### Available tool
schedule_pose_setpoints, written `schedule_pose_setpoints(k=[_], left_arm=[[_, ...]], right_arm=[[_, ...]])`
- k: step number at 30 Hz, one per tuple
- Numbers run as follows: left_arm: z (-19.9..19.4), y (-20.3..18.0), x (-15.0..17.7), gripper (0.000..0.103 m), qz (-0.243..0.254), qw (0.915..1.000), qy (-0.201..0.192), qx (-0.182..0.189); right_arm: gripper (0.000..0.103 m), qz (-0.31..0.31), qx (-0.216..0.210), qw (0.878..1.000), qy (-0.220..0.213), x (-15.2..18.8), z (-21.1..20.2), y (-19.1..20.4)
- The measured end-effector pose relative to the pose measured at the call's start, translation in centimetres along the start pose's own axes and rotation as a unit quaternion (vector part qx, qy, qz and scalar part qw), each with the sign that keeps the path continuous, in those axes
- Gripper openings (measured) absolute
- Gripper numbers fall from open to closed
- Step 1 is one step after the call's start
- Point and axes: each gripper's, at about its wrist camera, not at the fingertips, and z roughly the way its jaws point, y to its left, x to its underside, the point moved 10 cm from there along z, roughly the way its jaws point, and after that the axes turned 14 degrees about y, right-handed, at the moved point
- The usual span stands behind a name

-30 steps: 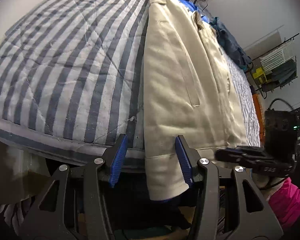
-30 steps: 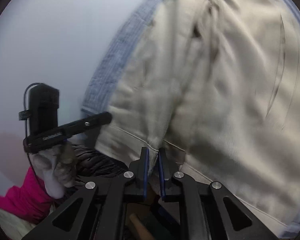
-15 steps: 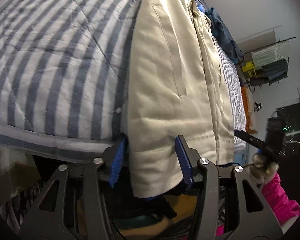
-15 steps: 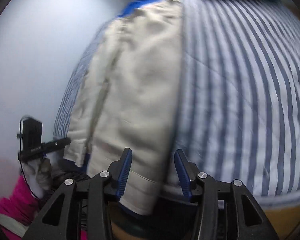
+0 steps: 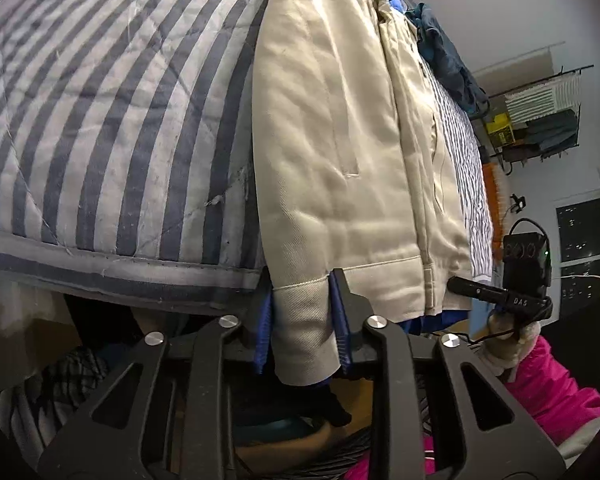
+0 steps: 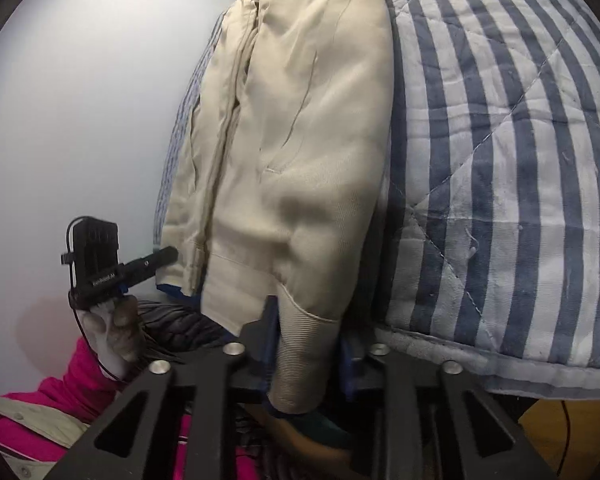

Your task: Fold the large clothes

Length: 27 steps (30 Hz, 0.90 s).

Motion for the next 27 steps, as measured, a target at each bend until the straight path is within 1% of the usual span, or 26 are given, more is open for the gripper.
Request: schedule_pose_setpoints(k=[2,5,9,10,15,18,22,24,26,27], left_arm=[[-0.7,-0.8,0.0,0.021,0.005,1.0000,-0.009,0.000],[-1.5,-2.2,-0.3,0.020,0.006,0.9997,-0.020,0.011],[-2.8,-4.1,-0.9,0.019,0.006,0.9987,-0.030,0.041],[-3.2,-4.7,-1.3,0.019,0.009,0.9982,-0.033,0.049],[-5.6,-7.0,-3.6,0.018,0.021,0.9955,-0.061,0.070],[-6.9,-7.9,-6.0,0.018,0.024,0.9936,-0.080,0.076],[-8.1,-8.0,-9.7,0.017,0.014,0.9914,-0.092,0.093],[-8.2,-7.9,-11.9,0.017,0.004,0.9908,-0.097,0.094],[-7.8,-7.9,-13.7,0.017,-0.001,0.9908,-0.097,0.095],[-7.6,-7.7,-14.6,0.017,-0.005,0.9910,-0.097,0.092]], right_arm=[[0.019,0.002,-0.016,1.000,-0.007,-0.3,-0.7,0.1],[0.018,-0.002,-0.038,0.999,-0.022,-0.7,-2.2,1.1],[0.018,0.000,-0.071,0.996,-0.045,-1.7,-4.1,2.5],[0.018,0.000,-0.077,0.996,-0.050,-2.1,-4.5,2.9],[0.017,0.005,-0.103,0.990,-0.091,-4.8,-7.4,4.7],[0.017,0.004,-0.101,0.988,-0.114,-6.9,-9.1,4.9],[0.017,0.018,-0.090,0.988,-0.126,-10.0,-10.4,4.3],[0.017,0.038,-0.095,0.986,-0.130,-11.8,-10.7,3.6],[0.017,0.057,-0.111,0.983,-0.132,-13.6,-11.0,3.1],[0.017,0.068,-0.128,0.981,-0.127,-14.8,-10.7,2.7]])
